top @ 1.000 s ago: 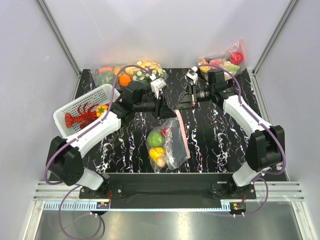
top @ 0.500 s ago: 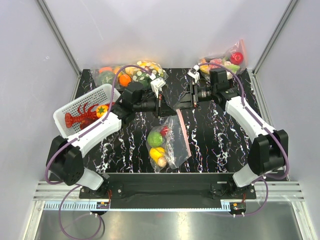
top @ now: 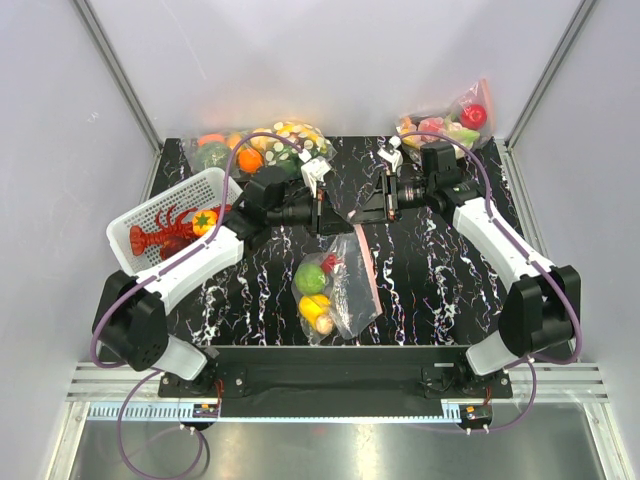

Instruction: Open the zip-top bag and remove the fake food

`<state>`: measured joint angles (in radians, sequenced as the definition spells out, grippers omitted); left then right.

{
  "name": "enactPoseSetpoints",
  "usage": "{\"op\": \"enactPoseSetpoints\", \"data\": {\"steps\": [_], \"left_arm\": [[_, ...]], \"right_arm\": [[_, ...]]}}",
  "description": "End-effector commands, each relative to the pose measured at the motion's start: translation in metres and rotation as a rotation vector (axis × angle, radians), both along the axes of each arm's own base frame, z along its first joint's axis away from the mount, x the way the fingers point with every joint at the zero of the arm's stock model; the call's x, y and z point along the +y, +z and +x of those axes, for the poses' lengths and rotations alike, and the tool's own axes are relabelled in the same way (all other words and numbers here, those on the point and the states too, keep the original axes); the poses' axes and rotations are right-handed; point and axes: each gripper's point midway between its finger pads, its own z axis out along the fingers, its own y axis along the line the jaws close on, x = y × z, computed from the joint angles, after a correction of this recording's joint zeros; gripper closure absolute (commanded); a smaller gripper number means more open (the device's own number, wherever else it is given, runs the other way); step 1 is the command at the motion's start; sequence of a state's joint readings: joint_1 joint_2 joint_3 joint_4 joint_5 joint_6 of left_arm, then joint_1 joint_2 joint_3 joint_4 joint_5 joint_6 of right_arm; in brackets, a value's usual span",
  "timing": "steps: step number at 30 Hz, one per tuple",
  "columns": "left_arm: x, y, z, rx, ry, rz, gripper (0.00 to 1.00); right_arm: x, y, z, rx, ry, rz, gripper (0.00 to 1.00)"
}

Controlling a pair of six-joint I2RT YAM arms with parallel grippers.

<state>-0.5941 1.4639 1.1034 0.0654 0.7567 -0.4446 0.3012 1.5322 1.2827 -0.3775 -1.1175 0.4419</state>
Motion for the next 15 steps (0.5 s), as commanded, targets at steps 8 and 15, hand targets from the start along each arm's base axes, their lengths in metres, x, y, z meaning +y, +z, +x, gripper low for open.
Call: {"op": "enactPoseSetpoints", "data": {"steps": [8,15], "left_arm": [[0.001,0.013,0.005,-0.057,0.028,-0.039,1.0],[0.001,0.025,0.009,-0.054,0.055,-0.101,1.0]], "right_arm": [[-0.002,0.015,-0.008,-0.079,-0.009,0.003,0.96],[-0.005,0.005,-0.014,-0.065,-0.004,-0.025,1.0]]}}
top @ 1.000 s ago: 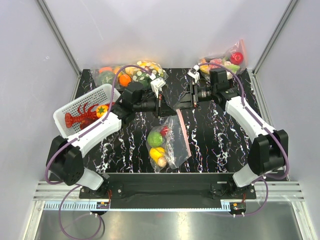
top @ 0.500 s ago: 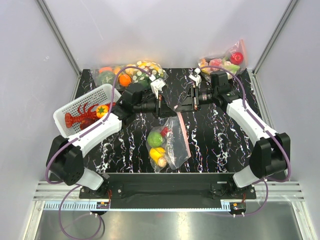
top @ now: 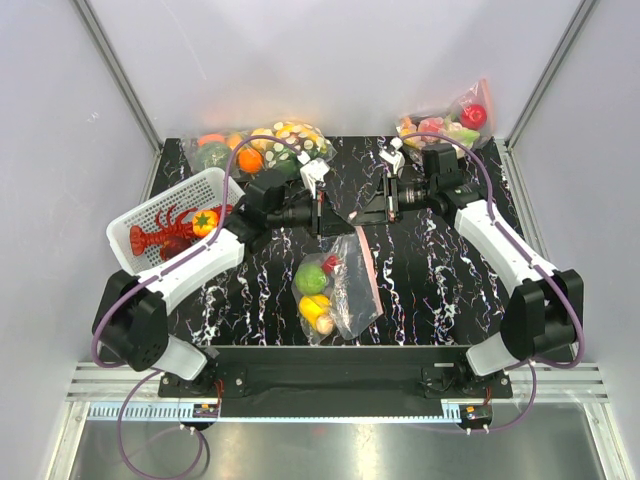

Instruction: Open the zip-top bag and remove the fake food

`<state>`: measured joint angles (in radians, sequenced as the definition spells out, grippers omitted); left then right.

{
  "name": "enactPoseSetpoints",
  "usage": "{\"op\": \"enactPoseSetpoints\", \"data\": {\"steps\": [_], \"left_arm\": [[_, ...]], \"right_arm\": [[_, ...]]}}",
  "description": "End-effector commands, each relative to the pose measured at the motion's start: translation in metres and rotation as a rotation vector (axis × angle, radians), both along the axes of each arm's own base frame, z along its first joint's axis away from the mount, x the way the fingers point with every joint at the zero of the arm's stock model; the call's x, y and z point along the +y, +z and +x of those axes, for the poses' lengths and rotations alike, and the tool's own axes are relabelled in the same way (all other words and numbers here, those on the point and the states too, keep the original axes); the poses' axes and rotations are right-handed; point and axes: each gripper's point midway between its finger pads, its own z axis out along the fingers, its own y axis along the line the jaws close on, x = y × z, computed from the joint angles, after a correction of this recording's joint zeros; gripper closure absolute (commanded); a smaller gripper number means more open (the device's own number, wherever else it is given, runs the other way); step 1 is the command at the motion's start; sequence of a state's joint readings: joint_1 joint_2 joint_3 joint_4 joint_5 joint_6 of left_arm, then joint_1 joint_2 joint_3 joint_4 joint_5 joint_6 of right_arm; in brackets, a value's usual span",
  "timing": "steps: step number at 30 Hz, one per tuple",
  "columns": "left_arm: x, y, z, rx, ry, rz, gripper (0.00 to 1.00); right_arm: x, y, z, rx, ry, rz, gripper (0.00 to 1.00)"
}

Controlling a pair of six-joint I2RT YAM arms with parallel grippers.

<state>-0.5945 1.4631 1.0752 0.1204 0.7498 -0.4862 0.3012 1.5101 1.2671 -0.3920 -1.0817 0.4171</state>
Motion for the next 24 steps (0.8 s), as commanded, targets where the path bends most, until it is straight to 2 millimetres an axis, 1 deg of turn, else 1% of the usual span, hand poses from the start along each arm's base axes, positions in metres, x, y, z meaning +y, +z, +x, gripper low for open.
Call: {"op": "enactPoseSetpoints", "data": {"steps": [1,13,17,24], "left_arm": [[0.004,0.026,0.01,-0.068,0.049,-0.084,1.0],[0.017,0.036,0.024,-0.064,0.098,-0.133,1.0],[0.016,0.045,0.025,-0.061,0.086,-0.168,1.0],[0.016,0.05,0.025,-0.051,0.069,-0.204,1.0]], "right_arm": [[-0.003,0.007,-0.014,-0.038,0.018,-0.004,1.0],[-0.007,-0.004,-0.023,-0.016,0.017,-0.036,1.0],[-0.008,-0.011,-0.022,-0.006,0.015,-0.045,1.0],[-0.008,-0.019,-0.022,0.005,0.011,-0.06,1.0]]}}
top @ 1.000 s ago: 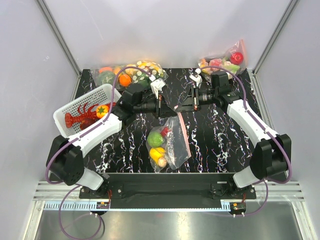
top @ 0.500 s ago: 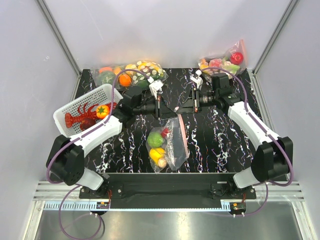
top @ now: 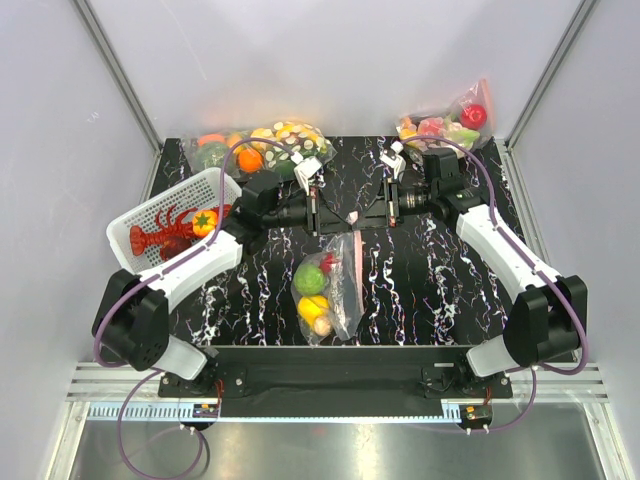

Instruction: Open the zip-top bag and remove the fake food

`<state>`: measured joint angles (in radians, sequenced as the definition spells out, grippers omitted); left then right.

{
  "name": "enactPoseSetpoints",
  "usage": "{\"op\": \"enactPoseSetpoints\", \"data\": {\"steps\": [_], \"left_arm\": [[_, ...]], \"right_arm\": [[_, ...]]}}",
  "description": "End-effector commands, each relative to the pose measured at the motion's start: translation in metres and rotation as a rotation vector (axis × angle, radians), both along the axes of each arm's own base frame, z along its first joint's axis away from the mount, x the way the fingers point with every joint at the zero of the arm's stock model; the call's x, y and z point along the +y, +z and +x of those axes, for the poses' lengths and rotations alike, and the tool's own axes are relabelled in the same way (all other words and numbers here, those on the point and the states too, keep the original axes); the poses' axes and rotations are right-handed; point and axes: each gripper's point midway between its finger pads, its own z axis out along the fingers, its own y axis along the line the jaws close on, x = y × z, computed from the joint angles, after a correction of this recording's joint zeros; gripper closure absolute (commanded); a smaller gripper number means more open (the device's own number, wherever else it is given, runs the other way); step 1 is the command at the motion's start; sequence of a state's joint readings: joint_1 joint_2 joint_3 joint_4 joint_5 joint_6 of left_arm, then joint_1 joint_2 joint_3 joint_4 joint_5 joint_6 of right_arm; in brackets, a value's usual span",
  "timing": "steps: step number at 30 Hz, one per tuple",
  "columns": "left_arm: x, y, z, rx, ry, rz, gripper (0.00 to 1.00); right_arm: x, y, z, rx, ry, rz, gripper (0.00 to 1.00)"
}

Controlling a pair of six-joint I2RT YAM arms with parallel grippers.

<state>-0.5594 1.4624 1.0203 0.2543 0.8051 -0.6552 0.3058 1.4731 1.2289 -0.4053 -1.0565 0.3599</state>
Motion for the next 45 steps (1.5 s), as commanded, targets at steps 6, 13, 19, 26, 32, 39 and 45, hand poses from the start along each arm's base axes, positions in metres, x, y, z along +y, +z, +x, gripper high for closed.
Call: {"op": "enactPoseSetpoints", "data": {"steps": [6,13,19,26,32,39,45], "left_arm": [[0.012,0.047,0.028,-0.146,0.082,-0.136,1.0],[0.013,0.048,0.037,-0.145,0.11,-0.139,1.0],[0.016,0.052,0.052,-0.156,0.171,-0.145,1.0],[0.019,0.051,0.071,-0.177,0.237,-0.123,1.0],[0.03,0.039,0.089,-0.203,0.28,-0.064,1.0],[0.054,0.034,0.122,-0.204,0.353,-0.053,1.0],[0.068,0.032,0.152,-0.188,0.389,-0.071,1.0]], "right_arm": [[-0.006,-0.018,-0.017,0.061,0.011,-0.047,1.0],[-0.008,-0.022,-0.021,0.072,0.016,-0.056,1.0],[-0.007,-0.025,-0.023,0.084,0.024,-0.049,1.0],[-0.008,-0.023,-0.025,0.091,0.028,-0.051,1.0],[-0.013,-0.015,-0.035,0.088,0.035,-0.071,1.0],[-0.017,-0.011,-0.044,0.1,0.042,-0.098,1.0],[-0.02,-0.006,-0.048,0.104,0.038,-0.113,1.0]]}}
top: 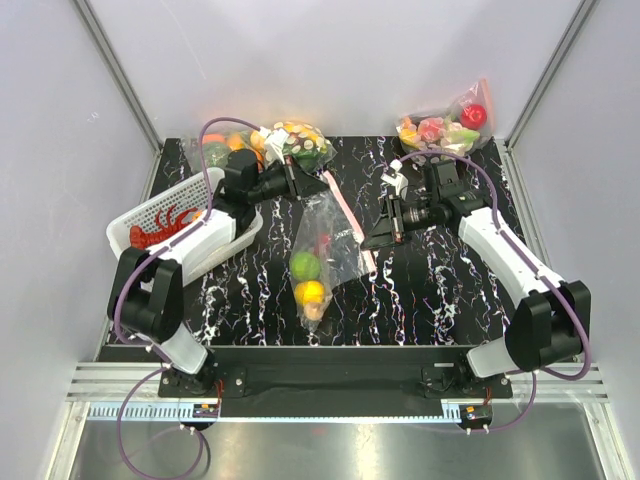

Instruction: Open the zip-top bag and remove the fake food

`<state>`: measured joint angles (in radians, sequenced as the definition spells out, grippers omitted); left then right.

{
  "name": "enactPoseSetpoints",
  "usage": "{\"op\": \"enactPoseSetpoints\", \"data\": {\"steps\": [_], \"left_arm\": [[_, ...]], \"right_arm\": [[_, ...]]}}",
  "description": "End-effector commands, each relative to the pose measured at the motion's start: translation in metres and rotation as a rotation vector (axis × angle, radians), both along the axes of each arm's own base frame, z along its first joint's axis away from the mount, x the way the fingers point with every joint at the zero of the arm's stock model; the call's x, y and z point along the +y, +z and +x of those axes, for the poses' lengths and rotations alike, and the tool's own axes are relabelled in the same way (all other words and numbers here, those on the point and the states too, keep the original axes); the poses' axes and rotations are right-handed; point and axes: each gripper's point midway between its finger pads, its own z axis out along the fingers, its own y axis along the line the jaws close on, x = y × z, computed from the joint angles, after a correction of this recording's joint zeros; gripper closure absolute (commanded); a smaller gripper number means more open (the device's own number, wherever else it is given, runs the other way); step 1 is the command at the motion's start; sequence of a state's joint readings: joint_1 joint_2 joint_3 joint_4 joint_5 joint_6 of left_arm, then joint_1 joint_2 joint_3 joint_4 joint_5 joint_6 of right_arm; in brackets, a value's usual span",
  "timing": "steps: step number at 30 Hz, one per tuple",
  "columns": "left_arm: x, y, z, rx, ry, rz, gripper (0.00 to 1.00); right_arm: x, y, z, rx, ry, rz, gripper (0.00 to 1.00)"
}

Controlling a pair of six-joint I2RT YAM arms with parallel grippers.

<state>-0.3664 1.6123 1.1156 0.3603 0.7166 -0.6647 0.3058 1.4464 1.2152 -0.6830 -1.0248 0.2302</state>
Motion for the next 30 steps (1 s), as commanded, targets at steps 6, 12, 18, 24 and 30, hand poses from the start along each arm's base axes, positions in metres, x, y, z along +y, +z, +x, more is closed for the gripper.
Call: {"op": "enactPoseSetpoints", "data": {"steps": [6,12,18,24,30], "left_arm": [[0.032,0.038,0.062,-0.146,0.144,-0.049,1.0],[0.034,0.035,0.061,-0.139,0.131,-0.054,1.0],[0.031,0.037,0.04,-0.131,0.054,-0.084,1.0],[0.023,0.043,-0.001,-0.099,-0.114,-0.167,1.0],[0.021,0.06,-0.03,-0.115,-0.24,-0.281,1.0]], "right_arm": [[-0.006,0.022,-0.019,-0.021,0.007,-0.012,1.0],[-0.008,0.022,-0.025,-0.006,0.01,-0.019,1.0],[-0.013,0.027,-0.03,-0.014,0.003,-0.044,0.86],[-0.011,0.046,-0.011,-0.104,-0.086,-0.034,0.36],[-0.011,0.051,0.032,-0.194,-0.234,-0.051,0.32]]}}
